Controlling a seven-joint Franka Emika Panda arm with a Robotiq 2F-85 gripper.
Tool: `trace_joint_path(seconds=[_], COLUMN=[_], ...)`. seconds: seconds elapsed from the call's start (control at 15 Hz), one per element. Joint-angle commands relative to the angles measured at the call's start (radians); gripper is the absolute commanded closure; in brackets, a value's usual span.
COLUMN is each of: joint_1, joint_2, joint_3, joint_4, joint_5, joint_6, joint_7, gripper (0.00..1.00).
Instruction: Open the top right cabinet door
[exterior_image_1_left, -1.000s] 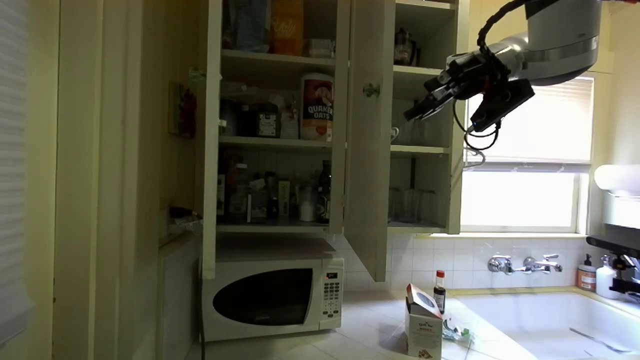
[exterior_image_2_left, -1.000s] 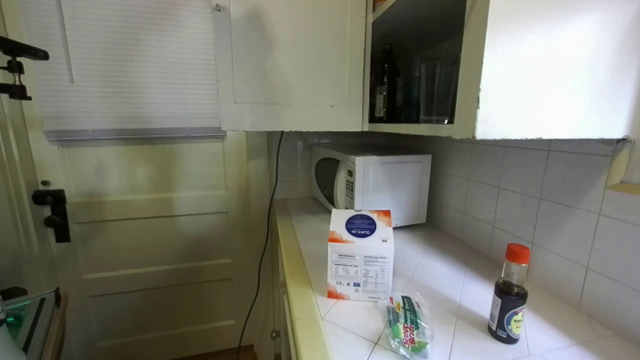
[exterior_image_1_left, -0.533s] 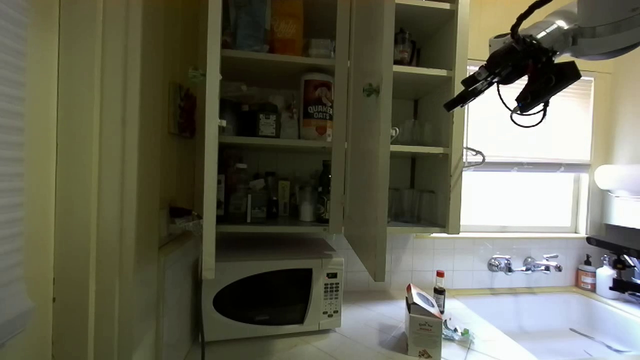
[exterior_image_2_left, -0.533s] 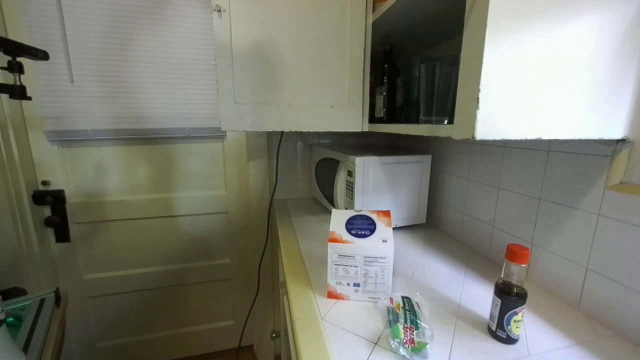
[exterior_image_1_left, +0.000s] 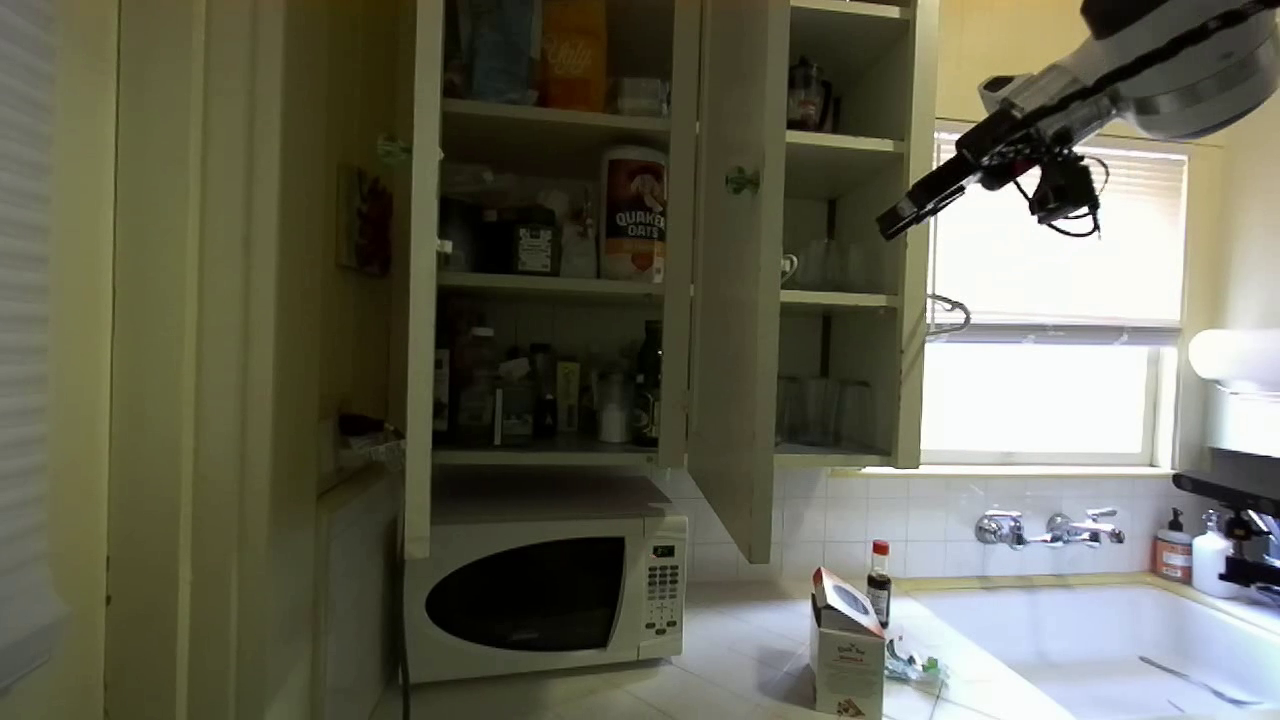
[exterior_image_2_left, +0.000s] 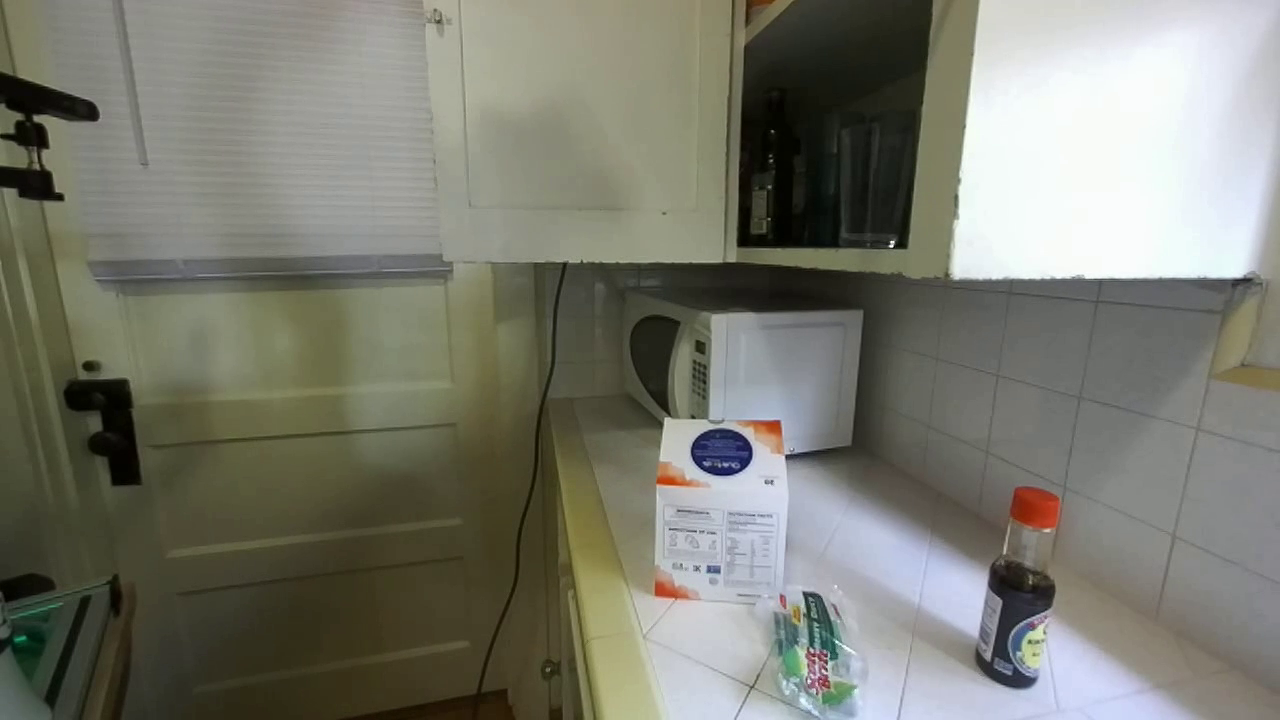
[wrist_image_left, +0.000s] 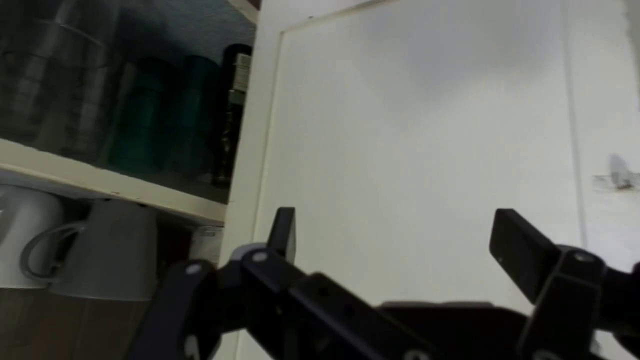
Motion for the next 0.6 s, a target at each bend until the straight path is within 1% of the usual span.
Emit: trace_joint_path(seconds=[0.0,0.07,0.13,0.27,0.33,0.4,0.47,0.53], joint_1=[-0.074,-0.015,-0.024,-0.042,-0.054,-0.062,0.026,0.018], joint_2=[-0.012,-0.009,-0.006,0.004,0.011,0.014,0.025,0.027], joint_3=[0.104,0.080,0.091,0.096,0.094,0.086,0.038,0.036], joint_4=[-0.165,-0.193,-0.236,-0.296,-0.312,-0.323,-0.281,-0.296], joint_5=[-0.089,-0.172,-0.220,-0.338,-0.393,-0.442,-0.416,-0.450], joint_6=[0.283,0.364,0.435,0.528,0.549,0.544,0.524,0.531], joint_7=[0.005,0.059,0.090,0.196,0.262,0.324,0.266,0.306], gripper=[0.00,0.00,0.00,0.00,0.00,0.00,0.00,0.00])
